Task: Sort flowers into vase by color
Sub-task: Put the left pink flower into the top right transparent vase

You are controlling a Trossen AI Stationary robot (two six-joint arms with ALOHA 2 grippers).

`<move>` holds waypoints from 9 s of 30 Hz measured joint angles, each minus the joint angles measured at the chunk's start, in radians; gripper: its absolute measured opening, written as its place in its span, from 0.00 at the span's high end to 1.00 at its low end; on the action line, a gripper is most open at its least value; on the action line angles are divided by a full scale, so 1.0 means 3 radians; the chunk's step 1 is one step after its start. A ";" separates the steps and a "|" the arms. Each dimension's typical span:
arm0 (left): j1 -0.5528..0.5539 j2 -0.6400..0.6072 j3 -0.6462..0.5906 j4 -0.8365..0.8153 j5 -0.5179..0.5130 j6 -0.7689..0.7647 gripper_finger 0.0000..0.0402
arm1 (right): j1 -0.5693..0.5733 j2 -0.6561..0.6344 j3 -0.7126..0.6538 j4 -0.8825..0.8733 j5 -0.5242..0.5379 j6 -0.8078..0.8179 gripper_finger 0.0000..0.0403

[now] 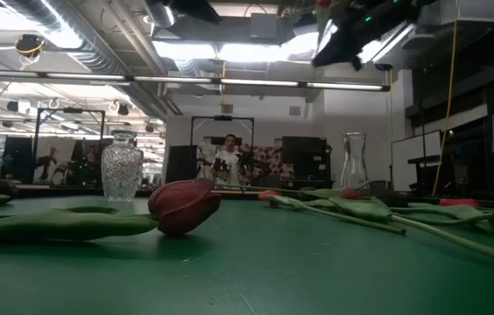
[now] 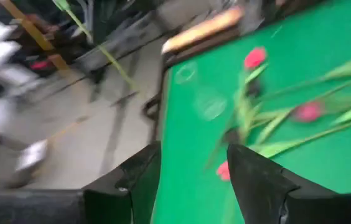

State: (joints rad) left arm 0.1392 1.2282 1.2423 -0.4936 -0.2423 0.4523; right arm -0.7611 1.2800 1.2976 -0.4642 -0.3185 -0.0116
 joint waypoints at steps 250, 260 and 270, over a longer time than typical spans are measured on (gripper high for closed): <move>-0.0479 -0.1934 -0.1307 0.0361 0.0137 -0.1822 0.66 | 0.2557 0.1736 -0.1462 0.1344 0.1908 0.2966 0.97; -0.0478 -0.1934 -0.1307 0.0362 0.0138 -0.1825 0.66 | 0.2555 0.1669 -0.1352 0.1321 0.1826 0.2863 0.98; -0.0479 -0.1934 -0.1307 0.0362 0.0138 -0.1829 0.66 | 0.2561 0.1258 -0.1037 0.1377 0.1752 0.2371 0.99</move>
State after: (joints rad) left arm -0.0044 0.6480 0.8501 -0.3851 -0.2008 -0.0963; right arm 0.0070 1.6574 0.9864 -0.0511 0.2071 0.6996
